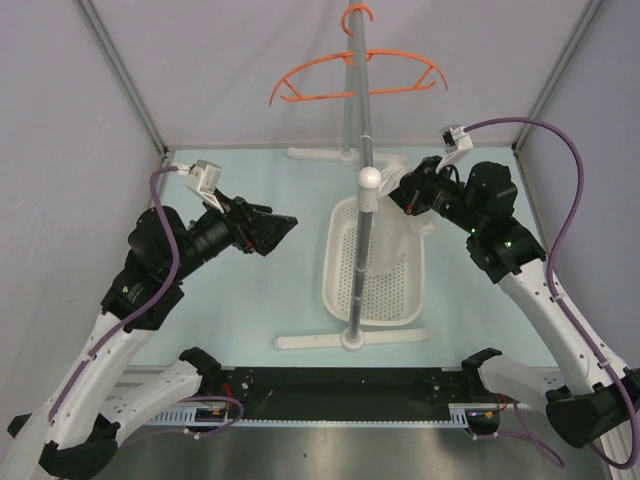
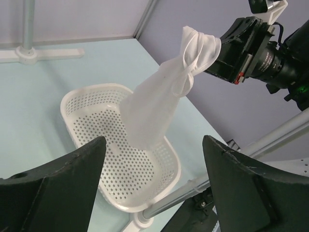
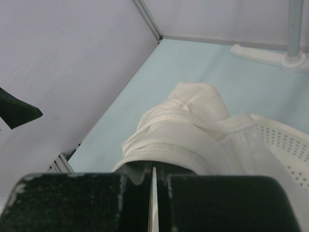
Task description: Remove the tank top from the hanger
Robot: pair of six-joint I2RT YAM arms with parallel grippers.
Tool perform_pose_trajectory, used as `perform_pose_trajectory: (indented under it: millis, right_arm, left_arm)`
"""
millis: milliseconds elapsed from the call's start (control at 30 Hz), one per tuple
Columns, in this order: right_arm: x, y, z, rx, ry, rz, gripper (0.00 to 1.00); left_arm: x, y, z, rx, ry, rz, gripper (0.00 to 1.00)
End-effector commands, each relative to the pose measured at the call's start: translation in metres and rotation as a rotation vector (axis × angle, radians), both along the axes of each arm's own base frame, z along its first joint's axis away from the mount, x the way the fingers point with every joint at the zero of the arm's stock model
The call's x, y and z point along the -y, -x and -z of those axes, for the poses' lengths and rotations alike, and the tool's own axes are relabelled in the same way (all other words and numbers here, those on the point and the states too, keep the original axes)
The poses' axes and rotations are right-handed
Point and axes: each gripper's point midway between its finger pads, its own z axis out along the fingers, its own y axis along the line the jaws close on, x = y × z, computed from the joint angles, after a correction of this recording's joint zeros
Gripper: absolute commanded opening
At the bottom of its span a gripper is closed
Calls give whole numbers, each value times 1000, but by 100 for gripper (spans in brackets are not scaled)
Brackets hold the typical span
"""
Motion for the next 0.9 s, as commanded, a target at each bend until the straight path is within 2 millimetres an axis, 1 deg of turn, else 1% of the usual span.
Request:
perform_pose_trajectory:
  millis: [0,33,67,133,167,200,233,267,300,333,367,433,467,533,567,633,667,700,733,767,800,833,867]
  right_arm:
    - [-10,2,20,-67,-1,-43,0]
    - [-15,3,27,-85,7,-55,0]
    - [-19,3,39,-113,21,-62,0]
    - [-27,5,74,-179,69,-65,0]
    - [-29,5,86,-203,84,-60,0]
    - [-27,4,115,-264,117,-37,0]
    - [-25,4,128,-293,130,-22,0]
    - [-23,4,139,-327,137,-3,5]
    - [-14,1,158,-368,174,54,9]
    - [-8,1,170,-397,201,85,11]
    - [-3,0,179,-423,223,110,12]
    - [6,0,200,-487,285,146,18]
    - [8,-1,205,-500,300,153,27]
    - [9,2,218,-545,332,142,35]
    - [8,3,221,-549,340,128,48]
    - [9,6,225,-573,358,119,62]
    - [9,5,220,-568,357,121,73]
    - [13,8,221,-579,380,130,77]
    - [15,9,218,-574,385,139,84]
    - [19,11,215,-577,398,155,86]
    - [20,13,213,-576,400,157,91]
    - [22,16,206,-562,394,163,99]
    - [26,21,207,-566,401,176,100]
  left_arm:
    - [-6,2,19,-15,-36,-14,86]
    - [-7,6,19,-9,-32,-7,86]
    - [-7,7,30,-29,-38,-4,86]
    - [-9,13,37,-37,-35,4,86]
    - [-9,14,49,-63,-41,5,86]
    - [-9,15,55,-74,-42,6,86]
    - [-9,16,62,-88,-45,11,86]
    - [-8,19,74,-116,-46,20,86]
    - [-8,20,80,-129,-45,23,85]
    - [-7,22,85,-141,-43,29,85]
    - [-4,25,99,-171,-47,51,85]
    - [1,27,108,-185,-35,78,85]
    - [5,29,119,-211,-30,101,85]
    - [7,31,128,-235,-25,115,84]
    - [9,33,135,-252,-21,121,84]
    - [10,34,141,-267,-14,122,84]
    - [10,35,144,-269,-13,127,84]
    - [10,36,144,-266,-9,129,84]
    - [9,36,145,-266,-9,129,84]
    - [9,37,144,-262,-7,129,84]
    - [9,37,144,-264,-8,133,84]
    - [9,38,145,-263,-10,137,84]
    - [9,37,145,-263,-12,135,84]
